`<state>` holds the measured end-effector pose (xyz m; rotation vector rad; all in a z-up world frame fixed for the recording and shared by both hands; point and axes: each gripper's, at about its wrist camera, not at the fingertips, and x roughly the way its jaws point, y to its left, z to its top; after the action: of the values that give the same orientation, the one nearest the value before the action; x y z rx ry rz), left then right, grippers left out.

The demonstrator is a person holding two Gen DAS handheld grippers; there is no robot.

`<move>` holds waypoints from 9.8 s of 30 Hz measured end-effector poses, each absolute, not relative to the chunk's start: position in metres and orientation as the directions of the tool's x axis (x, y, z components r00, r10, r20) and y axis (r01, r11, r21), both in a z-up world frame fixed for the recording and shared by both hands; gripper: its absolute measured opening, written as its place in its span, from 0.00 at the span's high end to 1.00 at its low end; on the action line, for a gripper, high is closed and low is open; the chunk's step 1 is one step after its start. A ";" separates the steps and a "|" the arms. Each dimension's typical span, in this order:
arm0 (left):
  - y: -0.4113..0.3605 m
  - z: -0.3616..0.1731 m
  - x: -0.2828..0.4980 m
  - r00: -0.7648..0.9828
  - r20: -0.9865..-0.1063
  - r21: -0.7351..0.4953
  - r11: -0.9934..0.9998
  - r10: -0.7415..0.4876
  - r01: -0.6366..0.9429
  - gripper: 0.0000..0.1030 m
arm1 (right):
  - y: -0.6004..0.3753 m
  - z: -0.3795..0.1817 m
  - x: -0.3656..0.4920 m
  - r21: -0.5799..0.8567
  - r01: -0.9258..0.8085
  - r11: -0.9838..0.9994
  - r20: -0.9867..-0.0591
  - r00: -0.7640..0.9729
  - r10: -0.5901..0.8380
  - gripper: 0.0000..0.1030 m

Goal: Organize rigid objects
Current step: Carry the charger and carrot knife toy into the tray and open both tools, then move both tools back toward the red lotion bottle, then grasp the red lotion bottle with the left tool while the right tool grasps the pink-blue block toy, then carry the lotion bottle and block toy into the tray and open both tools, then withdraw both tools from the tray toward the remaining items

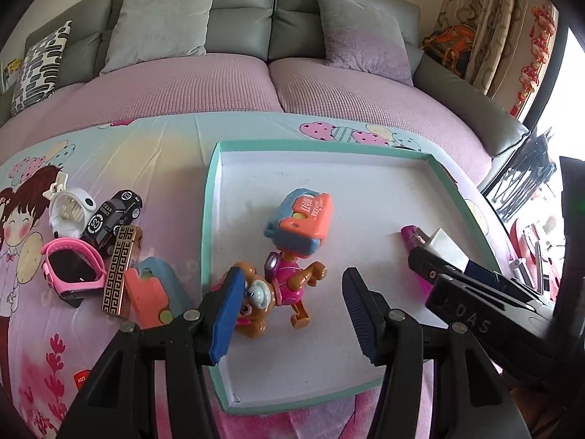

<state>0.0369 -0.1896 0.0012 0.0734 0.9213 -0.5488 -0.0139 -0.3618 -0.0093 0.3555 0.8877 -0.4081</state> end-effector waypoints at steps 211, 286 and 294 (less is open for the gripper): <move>-0.127 0.038 0.065 0.536 -0.809 -0.062 0.941 -0.242 0.332 0.74 | -0.314 0.015 0.017 0.046 0.383 0.923 -0.751 0.622 -0.221 0.55; -0.089 0.020 0.108 0.562 -0.786 -0.191 0.966 -0.255 0.172 0.09 | -0.323 0.011 0.015 -0.015 0.455 0.890 -0.710 0.623 -0.330 0.00; -0.046 0.018 0.119 0.581 -0.790 -0.214 0.976 -0.198 0.042 0.08 | -0.297 0.020 0.023 -0.004 0.399 0.917 -0.663 0.685 -0.301 0.00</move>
<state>0.1193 -0.0463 0.0180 -0.1797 0.9422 -0.1413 0.0233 -0.2970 0.0198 0.1445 0.7153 -0.3935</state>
